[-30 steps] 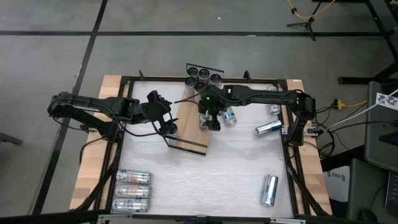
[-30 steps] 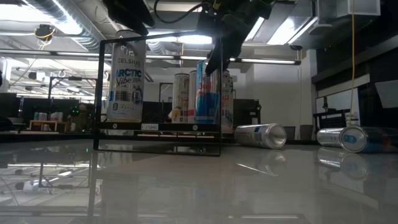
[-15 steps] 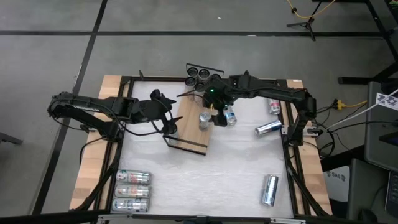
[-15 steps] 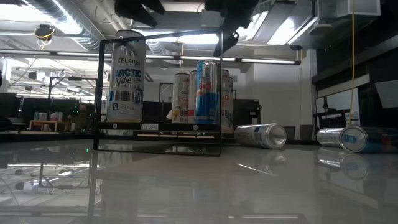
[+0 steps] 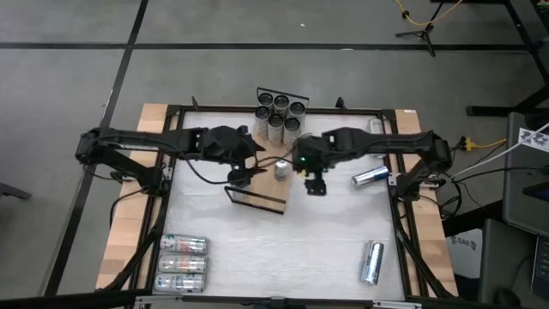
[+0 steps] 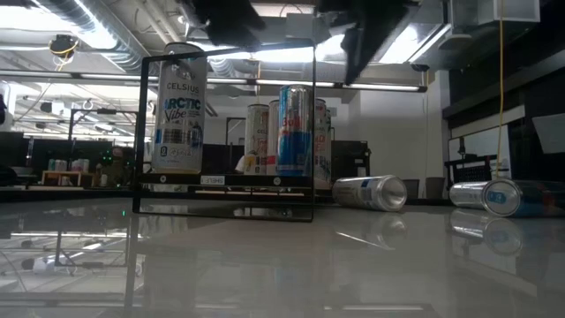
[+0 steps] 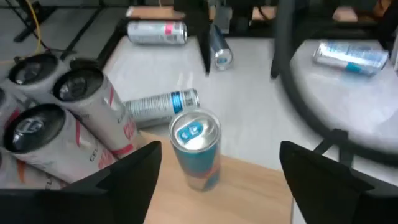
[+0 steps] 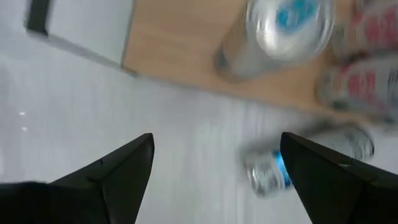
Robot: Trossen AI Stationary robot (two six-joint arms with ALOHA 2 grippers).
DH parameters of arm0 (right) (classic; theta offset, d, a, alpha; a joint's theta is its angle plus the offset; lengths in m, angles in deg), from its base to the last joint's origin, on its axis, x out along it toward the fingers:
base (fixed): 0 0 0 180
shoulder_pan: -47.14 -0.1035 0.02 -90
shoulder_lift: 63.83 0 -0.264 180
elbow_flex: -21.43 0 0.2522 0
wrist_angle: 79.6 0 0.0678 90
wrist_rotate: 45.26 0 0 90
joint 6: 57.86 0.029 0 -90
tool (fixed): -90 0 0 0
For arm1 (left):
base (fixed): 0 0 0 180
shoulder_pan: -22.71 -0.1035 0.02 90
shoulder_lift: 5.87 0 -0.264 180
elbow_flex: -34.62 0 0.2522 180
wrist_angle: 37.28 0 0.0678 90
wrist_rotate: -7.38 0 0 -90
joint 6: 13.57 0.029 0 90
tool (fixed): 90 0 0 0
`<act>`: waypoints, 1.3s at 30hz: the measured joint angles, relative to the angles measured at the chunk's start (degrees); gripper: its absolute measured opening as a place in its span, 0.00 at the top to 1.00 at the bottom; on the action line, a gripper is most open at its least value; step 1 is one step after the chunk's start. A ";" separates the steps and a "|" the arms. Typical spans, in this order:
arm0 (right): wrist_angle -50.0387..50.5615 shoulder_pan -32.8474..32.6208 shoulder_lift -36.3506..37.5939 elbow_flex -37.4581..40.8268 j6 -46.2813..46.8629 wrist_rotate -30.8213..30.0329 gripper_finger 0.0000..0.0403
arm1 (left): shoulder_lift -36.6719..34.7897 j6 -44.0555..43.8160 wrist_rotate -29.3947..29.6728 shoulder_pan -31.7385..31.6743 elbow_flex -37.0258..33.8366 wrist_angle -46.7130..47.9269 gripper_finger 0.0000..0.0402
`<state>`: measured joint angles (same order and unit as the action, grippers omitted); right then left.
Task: Place canned beverage on shelf
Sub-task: Adjust the silver soda can
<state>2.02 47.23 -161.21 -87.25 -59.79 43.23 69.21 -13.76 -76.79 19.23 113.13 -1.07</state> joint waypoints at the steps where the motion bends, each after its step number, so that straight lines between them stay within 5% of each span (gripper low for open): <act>1: -0.37 -0.56 1.30 1.78 1.10 -0.56 0.15 | 0.65 0.62 -0.68 -0.49 0.00 -0.31 0.25; 6: -5.59 -1.74 9.05 11.63 5.27 -0.92 0.15 | 2.79 2.25 -4.22 -3.09 0.00 -0.84 0.38; 11: -25.05 -1.55 16.92 24.84 6.74 -0.28 0.15 | 3.78 2.45 -4.47 -5.46 0.00 -0.81 0.52; 17: -39.66 -1.55 17.74 34.74 7.73 0.19 0.15 | 6.03 2.26 -4.44 -7.87 0.00 -2.14 0.68; 25: -47.53 -1.57 15.20 37.36 7.44 1.10 0.15 | 10.04 2.22 -2.69 -8.29 -0.09 -3.93 0.79; 39: -55.30 -1.48 11.61 37.37 2.95 3.61 0.15 | 11.86 2.09 -2.04 -8.29 -0.09 -5.88 0.80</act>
<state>-53.29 45.75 -149.60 -49.89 -56.84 46.85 81.07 -11.67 -78.83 10.94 113.04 -6.95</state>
